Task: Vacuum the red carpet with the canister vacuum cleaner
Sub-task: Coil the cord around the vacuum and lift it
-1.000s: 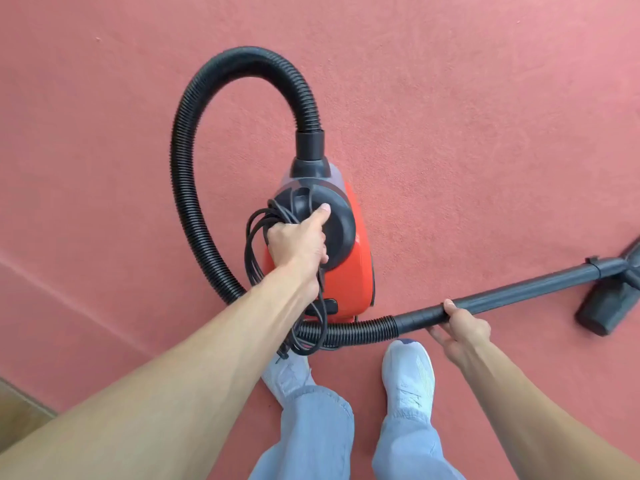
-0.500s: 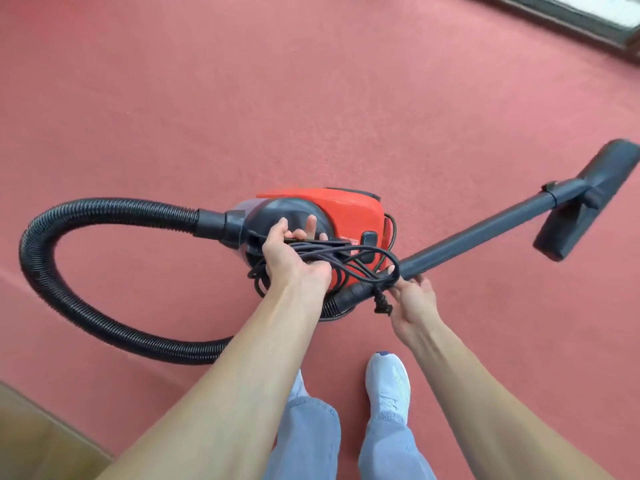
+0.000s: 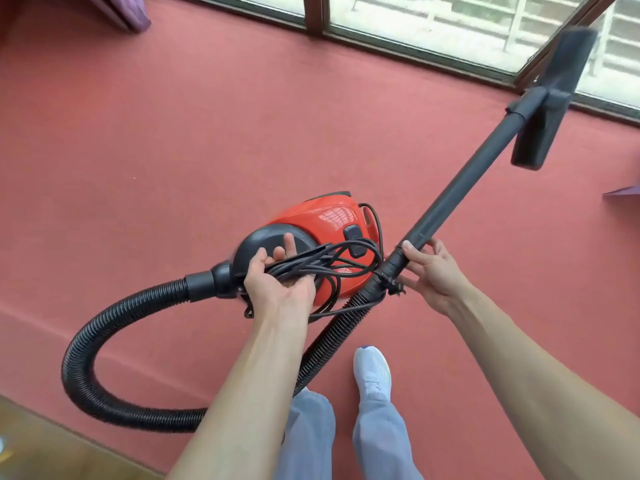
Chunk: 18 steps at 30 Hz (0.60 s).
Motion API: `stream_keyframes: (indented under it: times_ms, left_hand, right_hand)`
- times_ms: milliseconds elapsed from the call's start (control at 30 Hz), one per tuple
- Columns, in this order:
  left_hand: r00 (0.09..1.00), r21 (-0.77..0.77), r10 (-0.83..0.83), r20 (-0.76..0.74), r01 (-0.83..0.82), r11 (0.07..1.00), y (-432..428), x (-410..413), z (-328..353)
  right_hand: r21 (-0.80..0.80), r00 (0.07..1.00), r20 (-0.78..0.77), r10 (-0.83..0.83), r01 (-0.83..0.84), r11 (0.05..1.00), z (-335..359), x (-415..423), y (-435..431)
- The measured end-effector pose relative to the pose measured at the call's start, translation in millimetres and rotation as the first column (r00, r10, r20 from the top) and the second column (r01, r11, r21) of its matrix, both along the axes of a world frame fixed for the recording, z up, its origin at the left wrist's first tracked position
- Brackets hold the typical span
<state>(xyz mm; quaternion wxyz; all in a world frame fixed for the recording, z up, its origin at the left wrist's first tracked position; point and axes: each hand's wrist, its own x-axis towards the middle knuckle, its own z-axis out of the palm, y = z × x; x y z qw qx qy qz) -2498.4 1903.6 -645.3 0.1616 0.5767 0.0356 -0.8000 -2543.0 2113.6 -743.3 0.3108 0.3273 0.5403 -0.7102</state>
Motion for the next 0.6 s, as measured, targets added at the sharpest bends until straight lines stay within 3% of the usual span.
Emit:
stream_keyframes:
  times_ms: [233, 467, 600]
  left_hand:
    - [1.0, 0.045, -0.016, 0.007, 0.015, 0.999, 23, -13, 38]
    - [1.0, 0.042, -0.005, 0.027, 0.004, 0.999, 45, 1, 36]
    - [0.999, 0.032, -0.026, 0.033, 0.025, 0.999, 62, 2, 41]
  right_hand:
    - [-0.035, 0.978, 0.118, -0.17, 0.175, 0.984, 24, 19, 31]
    - [-0.056, 0.992, 0.115, 0.056, -0.05, 0.997, 51, 59, 35]
    - [-0.12, 0.986, 0.161, 0.037, -0.018, 0.993, 63, 71, 31]
